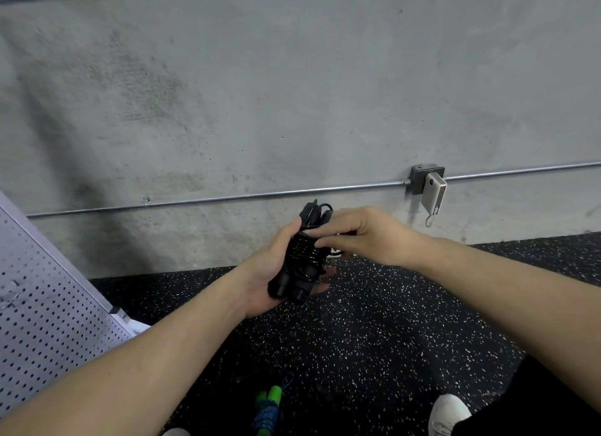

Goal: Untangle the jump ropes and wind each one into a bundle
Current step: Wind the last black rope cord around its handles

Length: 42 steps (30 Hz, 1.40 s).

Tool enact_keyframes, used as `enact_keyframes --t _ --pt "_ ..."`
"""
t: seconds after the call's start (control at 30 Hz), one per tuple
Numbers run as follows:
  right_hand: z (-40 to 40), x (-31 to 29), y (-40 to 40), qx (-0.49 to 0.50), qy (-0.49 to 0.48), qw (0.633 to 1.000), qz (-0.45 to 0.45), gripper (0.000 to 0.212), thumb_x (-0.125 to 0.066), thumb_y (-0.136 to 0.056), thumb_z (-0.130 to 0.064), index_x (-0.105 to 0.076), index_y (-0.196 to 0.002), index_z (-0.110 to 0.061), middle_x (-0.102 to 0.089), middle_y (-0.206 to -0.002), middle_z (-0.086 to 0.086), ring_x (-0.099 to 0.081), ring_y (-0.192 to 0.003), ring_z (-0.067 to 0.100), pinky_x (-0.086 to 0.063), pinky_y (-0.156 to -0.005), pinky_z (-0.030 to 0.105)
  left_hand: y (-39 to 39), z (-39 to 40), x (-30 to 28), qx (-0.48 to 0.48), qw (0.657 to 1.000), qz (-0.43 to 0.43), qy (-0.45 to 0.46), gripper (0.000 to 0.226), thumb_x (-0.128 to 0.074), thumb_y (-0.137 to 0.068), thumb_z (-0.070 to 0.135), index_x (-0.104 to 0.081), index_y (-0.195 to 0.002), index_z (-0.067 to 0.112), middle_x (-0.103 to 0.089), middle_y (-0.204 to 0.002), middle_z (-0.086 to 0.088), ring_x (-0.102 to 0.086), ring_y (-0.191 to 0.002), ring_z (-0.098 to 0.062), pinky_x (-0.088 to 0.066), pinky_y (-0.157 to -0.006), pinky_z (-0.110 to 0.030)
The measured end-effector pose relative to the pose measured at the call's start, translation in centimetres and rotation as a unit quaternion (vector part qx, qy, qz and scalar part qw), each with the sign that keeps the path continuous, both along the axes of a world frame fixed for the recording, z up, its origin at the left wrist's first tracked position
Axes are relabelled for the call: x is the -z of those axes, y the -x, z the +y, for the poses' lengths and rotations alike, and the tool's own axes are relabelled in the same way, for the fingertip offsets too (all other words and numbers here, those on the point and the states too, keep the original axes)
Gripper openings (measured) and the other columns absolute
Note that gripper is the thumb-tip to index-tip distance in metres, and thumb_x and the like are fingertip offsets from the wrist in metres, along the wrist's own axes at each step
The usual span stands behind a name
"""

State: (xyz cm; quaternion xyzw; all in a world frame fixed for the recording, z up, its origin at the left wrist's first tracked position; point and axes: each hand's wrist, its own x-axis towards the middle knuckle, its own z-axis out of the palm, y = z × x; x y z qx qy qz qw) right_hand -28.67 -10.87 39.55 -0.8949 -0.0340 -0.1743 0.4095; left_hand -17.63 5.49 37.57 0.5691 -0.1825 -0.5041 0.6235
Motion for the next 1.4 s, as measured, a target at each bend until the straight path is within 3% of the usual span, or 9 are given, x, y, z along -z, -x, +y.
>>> enact_keyframes --t 0.07,0.2,0.3,0.4,0.63,0.83,1.0,1.17,1.4 --pt "0.2 -0.2 0.1 0.012 -0.052 0.999 0.012 0.030 -0.067 -0.093 -0.008 -0.070 -0.120 -0.021 -0.069 -0.082 -0.019 -0.064 -0.072 -0.003 -0.053 -0.065 0.015 -0.3 -0.1 -0.2 -0.034 0.999 -0.011 0.012 0.052 -0.047 -0.102 0.053 -0.065 -0.127 0.011 -0.072 -0.108 -0.016 -0.069 -0.090 -0.026 -0.060 -0.080 -0.043" --pt "0.4 -0.2 -0.1 0.117 -0.213 0.970 0.012 0.013 -0.068 -0.094 -0.021 -0.077 -0.101 -0.028 -0.074 -0.096 -0.005 -0.068 -0.084 0.014 -0.060 -0.085 0.034 -0.3 -1.1 -0.2 -0.136 0.986 -0.052 0.075 0.040 -0.056 -0.103 0.039 -0.049 -0.135 0.015 -0.072 -0.102 -0.023 -0.070 -0.081 -0.032 -0.060 -0.075 -0.049" --pt "1.5 -0.3 -0.8 0.187 -0.422 0.886 0.039 0.021 -0.073 -0.090 -0.030 -0.071 -0.108 -0.020 -0.070 -0.108 0.004 -0.069 -0.094 0.020 -0.061 -0.084 0.033 0.5 -1.7 -0.5 -0.220 0.964 -0.099 0.113 0.025 -0.063 -0.100 0.032 -0.053 -0.122 0.025 -0.072 -0.111 -0.019 -0.072 -0.090 -0.033 -0.059 -0.082 -0.052" --pt "2.8 -0.7 -1.4 0.187 -0.585 0.784 0.085 0.025 -0.072 -0.090 -0.033 -0.065 -0.103 -0.014 -0.069 -0.092 0.003 -0.067 -0.089 0.016 -0.058 -0.084 0.033 1.0 -2.1 -0.7 -0.258 0.945 -0.149 0.132 0.021 -0.065 -0.098 0.029 -0.056 -0.117 0.034 -0.068 -0.119 -0.001 -0.069 -0.105 -0.024 -0.059 -0.086 -0.046" --pt "3.6 -1.2 -2.1 0.216 -0.597 0.769 0.079 0.011 -0.069 -0.092 -0.035 -0.069 -0.087 -0.025 -0.072 -0.085 -0.011 -0.063 -0.090 0.007 -0.044 -0.079 0.028 1.2 -1.9 -1.0 -0.260 0.927 -0.227 0.145 0.024 -0.060 -0.101 0.023 -0.054 -0.116 0.040 -0.070 -0.112 0.006 -0.072 -0.097 -0.020 -0.060 -0.077 -0.041" --pt "4.7 -1.4 -2.7 0.263 -0.603 0.751 -0.055 0.025 -0.073 -0.089 -0.011 -0.069 -0.112 -0.003 -0.074 -0.094 0.005 -0.068 -0.082 0.010 -0.057 -0.088 0.026 1.4 -1.8 -1.0 -0.278 0.929 -0.201 0.138 0.019 -0.057 -0.102 0.018 -0.053 -0.114 0.032 -0.070 -0.098 0.006 -0.069 -0.071 -0.012 -0.057 -0.061 -0.034" --pt "5.5 -1.7 -3.1 0.283 -0.515 0.805 -0.084 0.018 -0.067 -0.094 -0.009 -0.072 -0.111 -0.011 -0.072 -0.086 -0.001 -0.067 -0.077 0.011 -0.059 -0.086 0.029 1.7 -2.0 -0.9 -0.260 0.932 -0.215 0.134 0.016 -0.056 -0.102 0.020 -0.054 -0.116 0.027 -0.070 -0.109 -0.008 -0.070 -0.076 -0.015 -0.057 -0.067 -0.036" --pt "5.6 -1.9 -3.1 0.288 -0.280 0.911 -0.095 0.023 -0.062 -0.097 -0.010 -0.074 -0.108 -0.026 -0.074 -0.086 -0.016 -0.071 -0.079 0.003 -0.059 -0.077 0.021 2.1 -1.5 -1.8 -0.247 0.934 -0.209 0.153 0.015 -0.045 -0.109 0.026 -0.054 -0.113 0.016 -0.072 -0.072 0.010 -0.066 -0.059 -0.006 -0.054 -0.053 -0.028" --pt "4.7 -2.5 -2.8 0.267 -0.208 0.937 -0.080 0.020 -0.072 -0.089 -0.010 -0.079 -0.104 -0.020 -0.077 -0.091 -0.014 -0.073 -0.088 0.004 -0.058 -0.090 0.032 1.8 -0.9 -2.1 -0.253 0.939 -0.178 0.150 0.010 -0.058 -0.103 0.023 -0.056 -0.108 0.014 -0.072 -0.087 -0.023 -0.065 -0.064 -0.028 -0.052 -0.053 -0.037"
